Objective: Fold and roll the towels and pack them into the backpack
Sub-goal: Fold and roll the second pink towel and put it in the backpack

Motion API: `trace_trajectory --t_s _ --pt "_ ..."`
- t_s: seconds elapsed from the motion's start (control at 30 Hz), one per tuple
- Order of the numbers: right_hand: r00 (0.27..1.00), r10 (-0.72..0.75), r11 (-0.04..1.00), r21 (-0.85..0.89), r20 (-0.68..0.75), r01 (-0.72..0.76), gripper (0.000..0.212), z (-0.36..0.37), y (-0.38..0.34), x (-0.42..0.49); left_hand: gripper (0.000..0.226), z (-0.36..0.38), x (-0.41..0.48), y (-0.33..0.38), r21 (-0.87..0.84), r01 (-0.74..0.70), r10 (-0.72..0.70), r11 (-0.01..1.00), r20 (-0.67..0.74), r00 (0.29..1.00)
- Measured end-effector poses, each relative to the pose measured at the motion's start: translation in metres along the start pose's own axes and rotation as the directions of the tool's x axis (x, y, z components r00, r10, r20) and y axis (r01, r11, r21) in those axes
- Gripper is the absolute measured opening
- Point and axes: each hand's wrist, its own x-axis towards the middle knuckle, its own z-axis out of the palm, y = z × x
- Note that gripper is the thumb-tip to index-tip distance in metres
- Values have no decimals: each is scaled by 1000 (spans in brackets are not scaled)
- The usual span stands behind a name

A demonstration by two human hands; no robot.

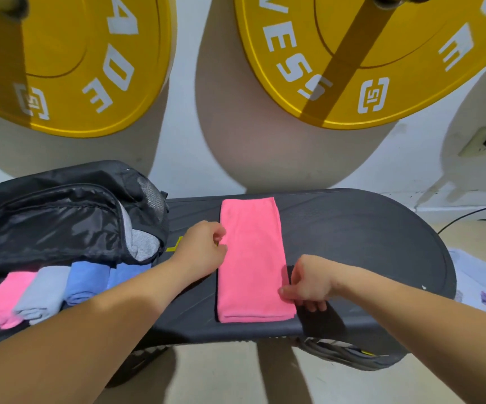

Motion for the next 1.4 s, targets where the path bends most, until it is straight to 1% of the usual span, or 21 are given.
trace_trajectory --t_s 0.07,0.1,0.13,0.17,0.23,0.3,0.37,0.47,0.53,0.63,0.67,0.73,0.77,0.83,0.97,1.03,1.1,1.2,1.23,1.3,1.4 --pt "989 -69 981 -187 -128 44 48 -6 -2 -2 14 -8 -21 3 41 -165 162 985 73 984" --pt "972 -131 971 -221 -197 87 51 -7 -3 -3 10 -11 -32 5 66 -264 256 962 112 960" --pt "948 -192 969 -204 -253 142 53 -7 -5 -4 6 -14 -44 8 91 -361 343 928 168 924" --pt "926 -240 966 -165 -292 198 52 -4 -7 -6 9 -15 -56 10 115 -440 406 891 237 883" --pt "900 -312 950 -132 -305 284 48 8 -14 -10 23 -10 -77 9 182 -550 461 815 370 806" --pt "881 -386 920 -180 -273 348 45 25 -18 -13 31 -2 -93 6 274 -608 444 745 475 760" --pt "860 -446 888 -239 -246 392 40 38 -15 -12 31 3 -98 2 304 -614 423 729 505 752" --pt "841 -488 869 -212 -232 447 33 46 -5 -6 24 3 -93 -5 275 -626 456 730 486 746" --pt "850 -470 880 -206 -238 428 36 46 -4 -5 20 5 -91 -11 246 -645 485 724 484 728" --pt "860 -435 881 -323 -266 345 46 50 -13 -4 24 11 -94 -19 248 -648 510 720 445 736" --pt "827 -467 856 -392 -311 336 47 53 -16 -3 25 13 -95 -20 244 -648 519 722 429 739" --pt "688 -600 761 -558 -409 332 51 61 -20 -2 19 15 -92 -18 196 -599 493 777 402 771" --pt "630 -651 712 -627 -423 316 54 63 -22 -2 13 14 -89 -17 144 -547 461 825 388 798" --pt "590 -692 666 -683 -416 300 55 65 -23 1 3 9 -82 -17 33 -430 391 902 361 847" --pt "543 -724 645 -697 -425 314 26 66 -26 4 3 -1 -74 -22 -96 -261 278 960 319 906" --pt "547 -707 675 -659 -449 332 19 65 -24 4 4 -2 -75 -24 -94 -282 297 955 282 912" --pt "568 -664 732 -578 -486 361 14 61 -22 1 8 -3 -79 -25 -45 -362 361 931 254 897" --pt "614 -596 801 -440 -517 406 12 55 -21 -2 28 1 -88 -31 144 -510 466 848 258 846" --pt "627 -577 816 -402 -523 416 15 55 -21 -3 27 3 -89 -31 185 -548 498 816 255 829" --pt "657 -543 840 -330 -523 431 19 54 -20 -2 16 5 -86 -33 180 -568 526 803 235 817" --pt "740 -472 880 -203 -480 429 16 48 -17 -2 15 1 -82 -34 56 -488 459 871 262 849"
